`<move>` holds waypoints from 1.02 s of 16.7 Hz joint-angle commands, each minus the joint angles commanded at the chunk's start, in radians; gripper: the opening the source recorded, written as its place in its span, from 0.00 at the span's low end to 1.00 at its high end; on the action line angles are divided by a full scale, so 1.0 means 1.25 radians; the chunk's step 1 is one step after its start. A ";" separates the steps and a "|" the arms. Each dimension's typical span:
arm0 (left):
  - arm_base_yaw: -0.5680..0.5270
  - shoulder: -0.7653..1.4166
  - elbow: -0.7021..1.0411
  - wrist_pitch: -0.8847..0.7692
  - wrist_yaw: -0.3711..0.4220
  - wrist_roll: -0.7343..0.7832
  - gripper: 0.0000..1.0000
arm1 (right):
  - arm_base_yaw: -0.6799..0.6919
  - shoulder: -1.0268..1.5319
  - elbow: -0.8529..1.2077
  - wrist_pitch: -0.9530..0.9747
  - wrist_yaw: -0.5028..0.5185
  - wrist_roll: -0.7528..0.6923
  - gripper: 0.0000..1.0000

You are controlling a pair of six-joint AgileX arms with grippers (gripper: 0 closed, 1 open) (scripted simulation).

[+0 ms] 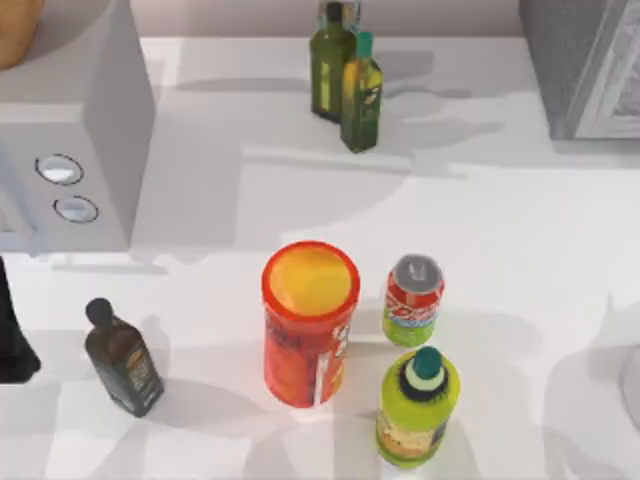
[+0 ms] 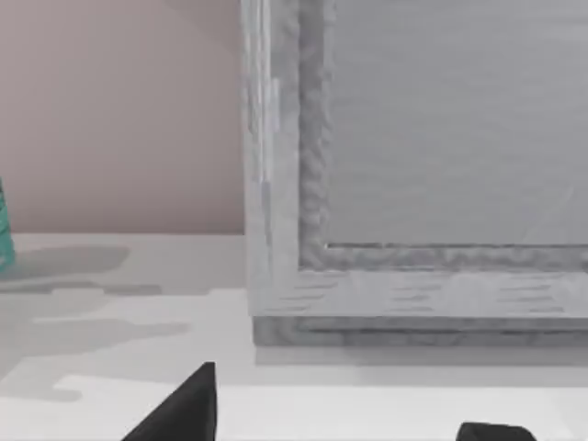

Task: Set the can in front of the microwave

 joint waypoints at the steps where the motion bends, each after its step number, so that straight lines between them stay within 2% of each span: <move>1: 0.000 0.000 0.000 0.000 0.000 0.000 1.00 | 0.000 0.000 0.000 0.000 0.000 0.000 1.00; 5: -0.023 0.049 0.048 -0.036 0.002 -0.002 1.00 | 0.000 0.000 0.000 0.000 0.000 0.000 1.00; 8: -0.076 0.173 0.172 -0.125 0.004 -0.008 1.00 | 0.000 0.000 0.000 0.000 0.000 0.000 1.00; 12: -0.178 0.448 0.442 -0.306 0.004 -0.015 1.00 | 0.000 0.000 0.000 0.000 0.000 0.000 1.00; 17: -0.333 0.902 0.879 -0.591 0.002 -0.022 1.00 | 0.000 0.000 0.000 0.000 0.000 0.000 1.00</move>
